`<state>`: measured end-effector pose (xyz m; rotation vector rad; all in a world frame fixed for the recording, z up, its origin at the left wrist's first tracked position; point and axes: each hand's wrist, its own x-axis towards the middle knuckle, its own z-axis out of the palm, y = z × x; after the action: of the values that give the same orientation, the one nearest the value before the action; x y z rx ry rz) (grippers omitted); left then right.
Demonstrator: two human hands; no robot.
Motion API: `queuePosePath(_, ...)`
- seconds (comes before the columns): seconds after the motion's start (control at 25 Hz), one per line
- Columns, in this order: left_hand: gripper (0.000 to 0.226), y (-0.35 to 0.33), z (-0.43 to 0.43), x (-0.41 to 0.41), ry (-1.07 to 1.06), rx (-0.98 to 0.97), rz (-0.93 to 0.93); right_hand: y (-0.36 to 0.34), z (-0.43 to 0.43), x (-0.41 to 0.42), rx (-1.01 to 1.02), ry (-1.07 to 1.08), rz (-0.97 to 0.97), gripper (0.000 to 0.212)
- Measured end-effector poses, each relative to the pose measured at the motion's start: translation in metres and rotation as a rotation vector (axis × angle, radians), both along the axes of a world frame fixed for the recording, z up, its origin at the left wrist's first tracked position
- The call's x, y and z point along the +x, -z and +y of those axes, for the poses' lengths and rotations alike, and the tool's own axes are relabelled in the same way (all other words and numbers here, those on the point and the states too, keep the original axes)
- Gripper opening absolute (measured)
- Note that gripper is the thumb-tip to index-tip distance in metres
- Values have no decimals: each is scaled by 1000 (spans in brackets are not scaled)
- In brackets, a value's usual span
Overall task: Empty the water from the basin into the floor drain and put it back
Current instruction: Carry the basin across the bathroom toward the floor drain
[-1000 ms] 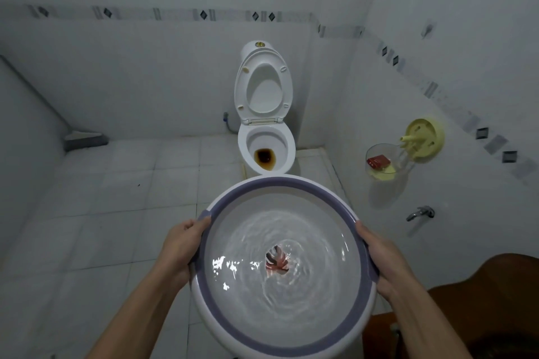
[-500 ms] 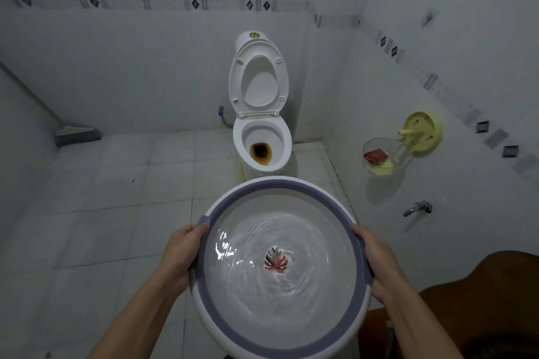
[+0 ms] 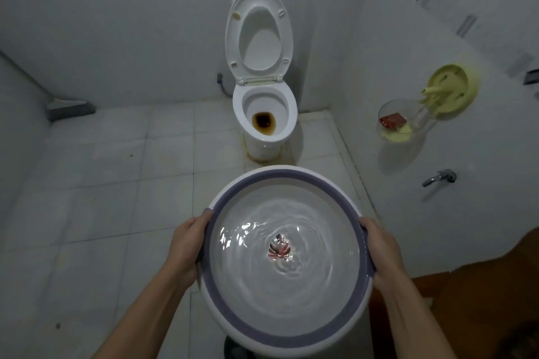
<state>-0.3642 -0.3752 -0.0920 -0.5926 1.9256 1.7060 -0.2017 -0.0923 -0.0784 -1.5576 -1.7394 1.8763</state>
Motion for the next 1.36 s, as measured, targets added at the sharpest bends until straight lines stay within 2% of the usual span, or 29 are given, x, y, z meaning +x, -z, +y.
queuePosePath(0.4,35,109,-2,7,19,-85,7,121,-6,1,68,9,-105,34)
queuePosePath(0.64,50,187,1,-4,44,-98,44,206,-6,-4,68,26,-123,33)
queuePosePath(1.16,51,360,26,-37,176,-150,183,384,12,-18,65,60,4,43)
queuePosePath(1.24,47,393,31,-35,197,-153,190,412,16,-16,71,55,9,40)
queuePosePath(1.36,41,427,38,-35,209,-161,172,444,21,-15,60,60,-3,24)
